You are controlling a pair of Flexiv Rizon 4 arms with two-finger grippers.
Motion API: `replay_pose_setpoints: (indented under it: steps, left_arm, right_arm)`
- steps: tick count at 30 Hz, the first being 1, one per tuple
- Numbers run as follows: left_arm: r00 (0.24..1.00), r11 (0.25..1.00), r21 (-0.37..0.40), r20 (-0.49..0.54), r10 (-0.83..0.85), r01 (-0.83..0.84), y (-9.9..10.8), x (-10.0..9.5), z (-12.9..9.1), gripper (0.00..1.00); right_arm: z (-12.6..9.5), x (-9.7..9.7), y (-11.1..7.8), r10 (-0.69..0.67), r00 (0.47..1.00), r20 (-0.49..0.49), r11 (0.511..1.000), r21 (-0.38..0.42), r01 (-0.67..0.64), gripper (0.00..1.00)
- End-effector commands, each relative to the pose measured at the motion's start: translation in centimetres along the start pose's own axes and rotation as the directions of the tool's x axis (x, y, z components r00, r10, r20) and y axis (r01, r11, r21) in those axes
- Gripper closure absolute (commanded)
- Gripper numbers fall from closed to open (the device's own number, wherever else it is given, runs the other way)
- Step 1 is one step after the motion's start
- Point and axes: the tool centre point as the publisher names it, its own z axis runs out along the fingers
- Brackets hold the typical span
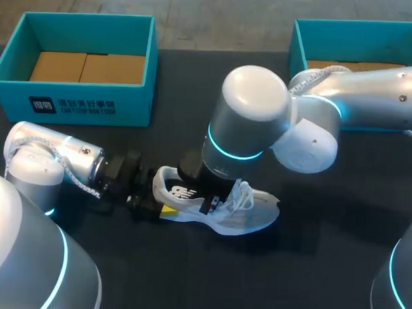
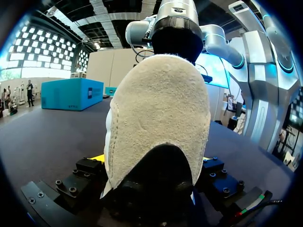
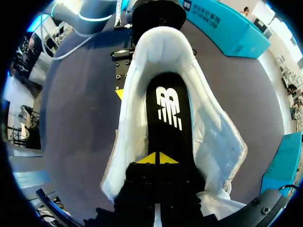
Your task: Take the shoe out of the shoebox, open the shoe tongue, remove and reinsert the insole, then place the shoe into the shoebox
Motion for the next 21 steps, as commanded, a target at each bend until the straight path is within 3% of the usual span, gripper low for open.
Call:
replay_pose_setpoints:
  steps: [1,14,21]
  left_arm:
    - [1.0,1.0,0.0,0.002,-0.001,0.001,0.4,-0.1,-0.2,1.0]
    - [1.0,1.0,0.0,0.002,-0.001,0.001,0.4,-0.1,-0.2,1.0]
    - [1.0,1.0,0.0,0.002,-0.001,0.001,0.4,-0.1,-0.2,1.0]
  right_arm:
    - [-1.3,-0.3,-0.6,-0.007,1.0,0.019,0.999,-0.037,0.007,1.0]
    - [-3.7,-0.9,-0.3,-0.008,0.994,0.106,0.992,-0.125,0.021,1.0]
    - [-3.1,-1.4,1.3,-0.031,0.992,0.123,0.999,-0.025,0.034,1.0]
